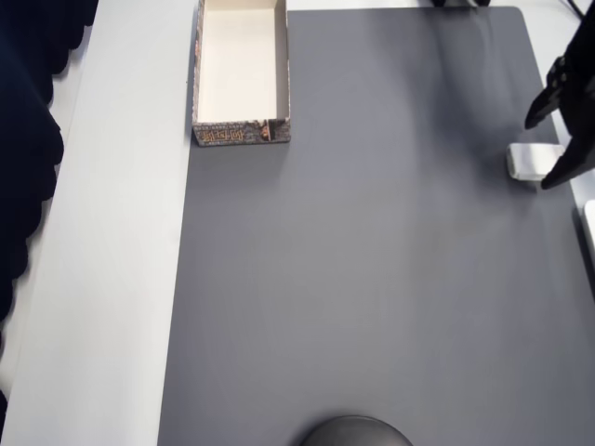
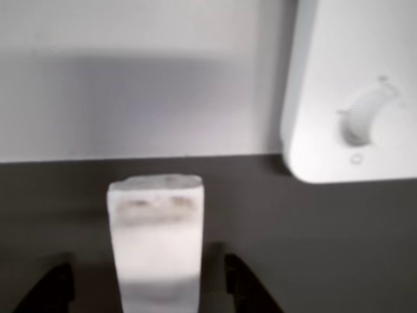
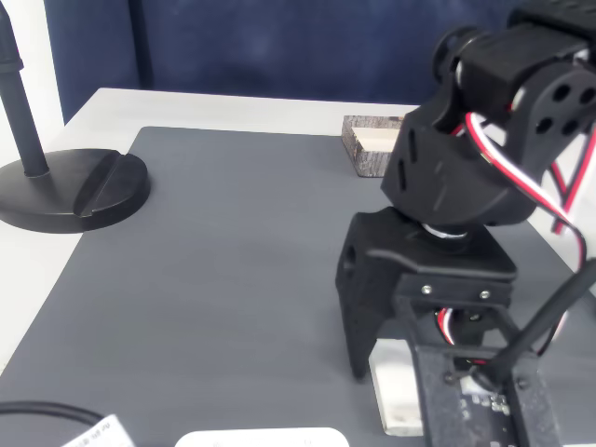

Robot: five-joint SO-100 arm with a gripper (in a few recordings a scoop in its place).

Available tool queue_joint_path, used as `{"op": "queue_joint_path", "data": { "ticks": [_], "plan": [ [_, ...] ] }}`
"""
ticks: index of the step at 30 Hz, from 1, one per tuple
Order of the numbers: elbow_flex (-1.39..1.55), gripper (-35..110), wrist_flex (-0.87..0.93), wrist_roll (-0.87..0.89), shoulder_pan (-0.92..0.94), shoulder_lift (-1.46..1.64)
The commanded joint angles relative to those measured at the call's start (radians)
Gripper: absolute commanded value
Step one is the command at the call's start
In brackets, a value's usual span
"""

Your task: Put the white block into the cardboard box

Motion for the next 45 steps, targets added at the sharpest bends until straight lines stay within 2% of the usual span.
{"op": "queue_joint_path", "data": {
  "ticks": [1,20,35,45],
  "plan": [
    [-0.057,32,-0.017,-0.003,-0.005,0.000],
    [-0.058,27,-0.025,-0.020,-0.011,-0.032],
    [-0.054,3,-0.028,-0.054,-0.015,-0.037],
    [-0.052,2,-0.008,-0.069,-0.017,-0.025]
  ]
}}
